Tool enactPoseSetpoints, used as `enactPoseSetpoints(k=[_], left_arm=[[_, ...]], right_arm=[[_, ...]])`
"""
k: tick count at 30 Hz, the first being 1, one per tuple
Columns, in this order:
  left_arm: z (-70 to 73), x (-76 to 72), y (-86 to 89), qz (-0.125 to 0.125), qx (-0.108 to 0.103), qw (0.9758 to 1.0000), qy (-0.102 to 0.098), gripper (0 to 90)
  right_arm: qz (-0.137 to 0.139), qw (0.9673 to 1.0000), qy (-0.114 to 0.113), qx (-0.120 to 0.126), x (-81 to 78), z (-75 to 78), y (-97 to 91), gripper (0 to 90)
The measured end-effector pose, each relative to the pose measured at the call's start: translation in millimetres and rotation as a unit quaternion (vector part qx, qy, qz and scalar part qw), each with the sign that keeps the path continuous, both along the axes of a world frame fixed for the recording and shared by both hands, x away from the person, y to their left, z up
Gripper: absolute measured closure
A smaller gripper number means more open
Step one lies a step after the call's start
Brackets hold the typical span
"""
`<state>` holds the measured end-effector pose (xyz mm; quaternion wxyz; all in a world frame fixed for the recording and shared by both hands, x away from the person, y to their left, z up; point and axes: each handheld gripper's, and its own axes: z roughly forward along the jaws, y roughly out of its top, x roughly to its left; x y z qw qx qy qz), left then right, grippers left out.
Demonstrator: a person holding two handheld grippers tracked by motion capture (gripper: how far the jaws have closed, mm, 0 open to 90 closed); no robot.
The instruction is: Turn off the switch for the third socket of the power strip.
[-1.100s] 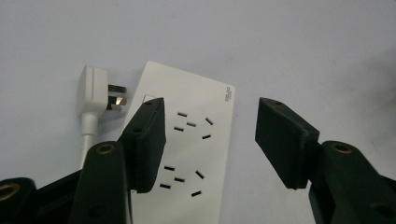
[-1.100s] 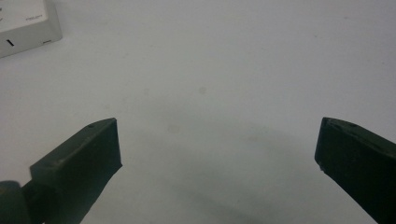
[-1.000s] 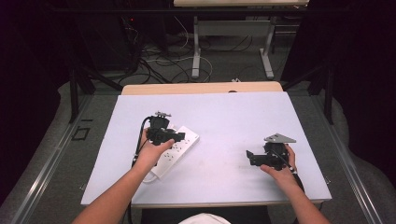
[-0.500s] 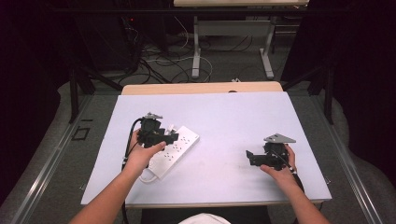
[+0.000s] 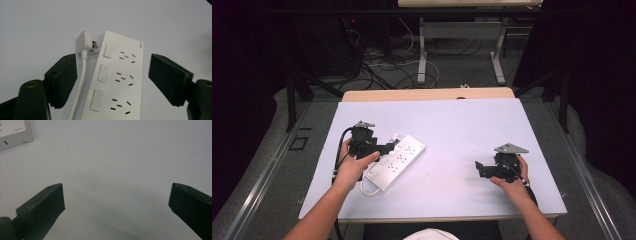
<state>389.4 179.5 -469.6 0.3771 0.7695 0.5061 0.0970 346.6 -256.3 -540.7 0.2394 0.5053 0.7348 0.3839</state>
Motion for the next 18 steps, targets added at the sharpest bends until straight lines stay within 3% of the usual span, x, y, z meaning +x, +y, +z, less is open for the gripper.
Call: enactPoseSetpoints(k=[18], left_arm=[[-5.3, -8.5, 23.7, 0.025, -0.012, 0.9995, -0.015, 0.6]], right_arm=[[0.000, 1.0000, -0.001, 0.000, 0.1, -0.2, 0.4, 0.0]])
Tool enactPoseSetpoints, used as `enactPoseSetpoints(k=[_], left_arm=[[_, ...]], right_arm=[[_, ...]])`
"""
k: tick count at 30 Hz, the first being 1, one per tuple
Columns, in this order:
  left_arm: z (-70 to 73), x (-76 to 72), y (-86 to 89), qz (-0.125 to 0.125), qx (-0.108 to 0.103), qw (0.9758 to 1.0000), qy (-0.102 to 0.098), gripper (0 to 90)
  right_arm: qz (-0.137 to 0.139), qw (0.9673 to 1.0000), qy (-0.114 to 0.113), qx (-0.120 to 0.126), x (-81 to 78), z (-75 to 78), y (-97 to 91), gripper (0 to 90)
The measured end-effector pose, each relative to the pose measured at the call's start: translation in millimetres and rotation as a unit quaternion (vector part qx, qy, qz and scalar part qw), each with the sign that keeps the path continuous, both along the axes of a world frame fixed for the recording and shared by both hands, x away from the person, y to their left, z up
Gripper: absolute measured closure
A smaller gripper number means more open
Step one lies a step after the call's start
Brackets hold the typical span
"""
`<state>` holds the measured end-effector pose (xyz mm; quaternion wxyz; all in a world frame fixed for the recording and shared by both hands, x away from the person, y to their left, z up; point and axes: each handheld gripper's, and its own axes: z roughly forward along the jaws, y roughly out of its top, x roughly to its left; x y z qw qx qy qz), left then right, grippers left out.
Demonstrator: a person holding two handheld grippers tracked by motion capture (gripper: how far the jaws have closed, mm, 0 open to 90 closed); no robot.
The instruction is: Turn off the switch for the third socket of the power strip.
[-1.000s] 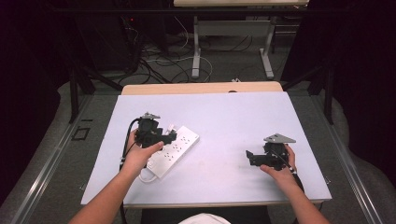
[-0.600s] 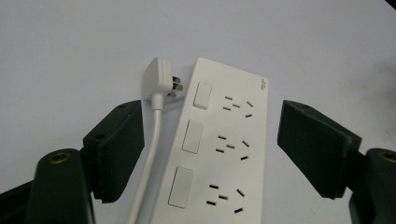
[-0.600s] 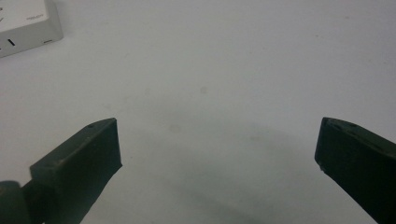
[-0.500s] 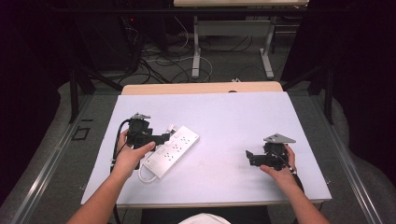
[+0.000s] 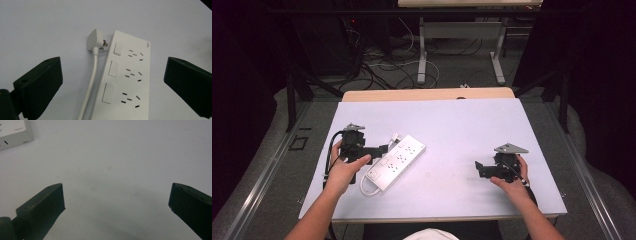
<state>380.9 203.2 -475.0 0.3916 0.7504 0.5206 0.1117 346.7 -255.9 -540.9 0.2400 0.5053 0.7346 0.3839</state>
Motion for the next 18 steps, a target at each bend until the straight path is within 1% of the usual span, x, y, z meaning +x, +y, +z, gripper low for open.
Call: enactPoseSetpoints(k=[1, 2, 5, 8, 10, 13, 18], left_arm=[[-1.5, -0.3, 1.5, 0.006, -0.002, 1.0000, -0.006, 0.4], [-2.5, -0.5, 3.6, 0.012, -0.005, 0.9999, -0.006, 0.4], [-5.4, -0.5, 11.1, 0.033, -0.018, 0.9993, 0.003, 0.4], [-9.0, -1.0, 18.8, 0.042, -0.027, 0.9987, 0.002, 0.4], [-11.0, -1.8, 23.9, 0.043, -0.024, 0.9988, 0.003, 0.4], [-14.8, -3.6, 30.9, 0.046, -0.027, 0.9986, 0.004, 0.4], [-23.0, -5.1, 42.8, 0.067, -0.027, 0.9974, 0.003, 0.4]], right_arm=[[0.000, 1.0000, 0.000, 0.000, -0.1, 0.1, 0.0, 0.0], [0.000, 1.0000, 0.000, 0.000, -0.2, 0.1, 0.1, 0.0], [0.000, 1.0000, 0.000, 0.000, -0.2, 0.0, 0.3, 0.0], [-0.002, 1.0000, 0.001, 0.000, -0.5, 0.1, 0.5, 0.0], [0.000, 1.0000, 0.000, 0.001, -0.1, 0.0, 0.1, 0.0], [0.000, 1.0000, 0.001, 0.000, 0.0, -0.4, 0.1, 0.0], [0.000, 1.0000, 0.001, 0.000, 0.0, -0.4, 0.2, 0.0]])
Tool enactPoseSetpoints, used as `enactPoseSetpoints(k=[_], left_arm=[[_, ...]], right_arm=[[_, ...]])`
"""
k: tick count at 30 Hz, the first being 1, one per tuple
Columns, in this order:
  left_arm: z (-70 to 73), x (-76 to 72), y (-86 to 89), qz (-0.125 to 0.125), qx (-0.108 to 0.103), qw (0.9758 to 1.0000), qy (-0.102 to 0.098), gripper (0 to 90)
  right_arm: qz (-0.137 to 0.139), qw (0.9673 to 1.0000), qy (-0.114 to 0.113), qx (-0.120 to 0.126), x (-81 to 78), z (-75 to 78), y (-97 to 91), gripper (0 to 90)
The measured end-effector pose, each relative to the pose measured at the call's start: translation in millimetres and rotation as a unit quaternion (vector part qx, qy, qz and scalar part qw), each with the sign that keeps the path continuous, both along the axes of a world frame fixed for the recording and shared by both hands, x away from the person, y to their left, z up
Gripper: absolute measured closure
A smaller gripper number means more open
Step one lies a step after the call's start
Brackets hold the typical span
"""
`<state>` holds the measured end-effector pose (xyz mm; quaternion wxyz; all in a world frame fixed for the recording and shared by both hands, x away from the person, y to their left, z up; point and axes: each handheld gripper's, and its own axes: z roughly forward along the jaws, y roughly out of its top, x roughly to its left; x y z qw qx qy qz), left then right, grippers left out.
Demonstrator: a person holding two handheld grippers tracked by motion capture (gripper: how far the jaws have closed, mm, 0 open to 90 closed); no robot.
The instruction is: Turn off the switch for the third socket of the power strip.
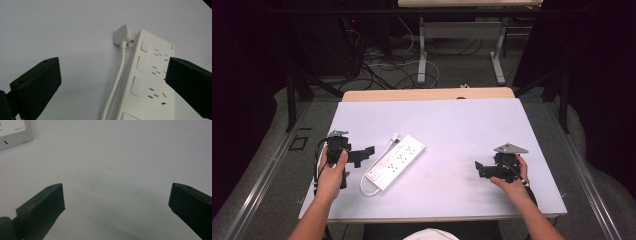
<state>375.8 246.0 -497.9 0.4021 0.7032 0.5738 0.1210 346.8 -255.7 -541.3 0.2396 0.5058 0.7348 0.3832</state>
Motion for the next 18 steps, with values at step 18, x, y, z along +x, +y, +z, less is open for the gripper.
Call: enactPoseSetpoints(k=[18], left_arm=[[-27.8, -7.9, 36.1, 0.042, -0.015, 0.9989, -0.010, 0.4]], right_arm=[[0.000, 1.0000, 0.000, 0.000, 0.0, 0.1, 0.1, 0.0]])
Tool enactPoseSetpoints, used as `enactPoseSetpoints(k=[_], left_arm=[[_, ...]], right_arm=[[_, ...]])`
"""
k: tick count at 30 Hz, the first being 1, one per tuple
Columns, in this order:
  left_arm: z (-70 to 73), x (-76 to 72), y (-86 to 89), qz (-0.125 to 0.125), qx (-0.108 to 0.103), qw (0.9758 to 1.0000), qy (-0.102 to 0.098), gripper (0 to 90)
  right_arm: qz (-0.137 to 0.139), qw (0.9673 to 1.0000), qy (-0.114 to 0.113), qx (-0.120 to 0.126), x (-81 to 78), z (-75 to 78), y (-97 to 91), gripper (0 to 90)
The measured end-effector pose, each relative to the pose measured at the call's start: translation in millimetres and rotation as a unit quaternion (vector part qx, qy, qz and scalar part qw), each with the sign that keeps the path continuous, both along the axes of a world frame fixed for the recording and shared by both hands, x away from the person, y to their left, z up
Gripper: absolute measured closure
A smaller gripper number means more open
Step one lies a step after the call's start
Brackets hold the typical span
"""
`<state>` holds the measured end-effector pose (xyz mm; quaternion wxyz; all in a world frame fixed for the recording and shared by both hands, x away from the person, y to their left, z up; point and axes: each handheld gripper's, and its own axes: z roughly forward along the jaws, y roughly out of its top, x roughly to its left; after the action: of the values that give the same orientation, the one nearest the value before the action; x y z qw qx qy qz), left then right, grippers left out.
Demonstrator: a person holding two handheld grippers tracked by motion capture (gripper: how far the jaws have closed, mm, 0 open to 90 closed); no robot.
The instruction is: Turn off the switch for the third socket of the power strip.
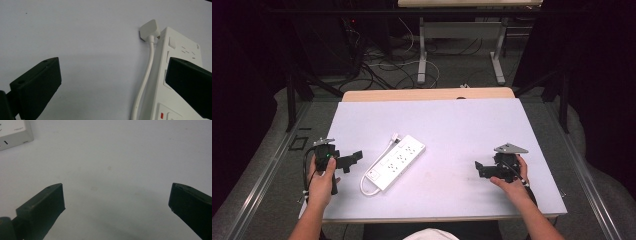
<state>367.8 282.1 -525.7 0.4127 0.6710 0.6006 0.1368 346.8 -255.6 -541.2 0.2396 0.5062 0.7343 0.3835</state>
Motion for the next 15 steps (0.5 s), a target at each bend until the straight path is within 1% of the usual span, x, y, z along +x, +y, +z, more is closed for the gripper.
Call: enactPoseSetpoints(k=[2, 3, 4, 5, 6, 8, 9, 10, 11, 12, 13, 14, 15], left_arm=[[-2.9, -0.2, 3.3, 0.002, 0.002, 1.0000, 0.000, 0.4], [-4.0, -0.1, 5.4, 0.000, 0.003, 1.0000, 0.006, 0.4], [-6.5, 0.1, 5.9, 0.006, 0.000, 1.0000, 0.003, 0.5], [-8.5, 0.9, 8.0, 0.005, 0.010, 0.9999, -0.003, 0.5], [-9.8, 0.8, 8.2, 0.009, 0.005, 0.9999, -0.001, 0.6], [-11.3, 0.7, 10.5, 0.010, 0.018, 0.9998, 0.001, 0.6], [-13.2, 0.7, 10.9, 0.011, 0.020, 0.9997, -0.003, 0.6], [-14.1, 0.8, 11.5, 0.011, 0.025, 0.9996, -0.001, 0.6], [-15.9, 0.9, 11.6, 0.010, 0.025, 0.9996, -0.002, 0.6], [-16.5, 0.9, 11.9, 0.010, 0.026, 0.9996, 0.004, 0.6], [-18.5, 1.3, 11.2, 0.015, 0.029, 0.9995, 0.000, 0.6], [-19.8, 1.5, 12.1, 0.009, 0.031, 0.9995, 0.000, 0.6], [-19.6, 1.3, 12.1, 0.010, 0.034, 0.9993, 0.007, 0.6]], right_arm=[[0.000, 1.0000, 0.000, -0.001, 0.1, -0.1, -0.3, 0.0], [0.000, 1.0000, 0.000, 0.000, 0.1, 0.0, -0.4, 0.0], [0.001, 1.0000, 0.000, 0.000, 0.1, 0.0, -0.4, 0.0], [0.001, 1.0000, 0.000, -0.001, 0.1, 0.0, -0.4, 0.0], [0.001, 1.0000, 0.000, -0.001, 0.2, 0.0, -0.5, 0.0], [0.000, 1.0000, 0.001, 0.001, 0.0, 0.1, -0.4, 0.0], [0.000, 1.0000, 0.001, 0.001, 0.0, 0.1, -0.4, 0.0], [0.000, 1.0000, 0.000, 0.001, 0.0, 0.1, -0.5, 0.0], [0.001, 1.0000, 0.000, 0.001, -0.1, 0.2, -0.7, 0.0], [0.001, 1.0000, 0.001, 0.001, 0.0, 0.2, -0.8, 0.0], [0.001, 1.0000, 0.001, 0.001, 0.0, 0.2, -0.8, 0.0], [0.001, 1.0000, 0.000, 0.000, 0.0, 0.2, -0.8, 0.0], [0.001, 1.0000, 0.000, 0.000, 0.0, 0.2, -0.8, 0.0]])
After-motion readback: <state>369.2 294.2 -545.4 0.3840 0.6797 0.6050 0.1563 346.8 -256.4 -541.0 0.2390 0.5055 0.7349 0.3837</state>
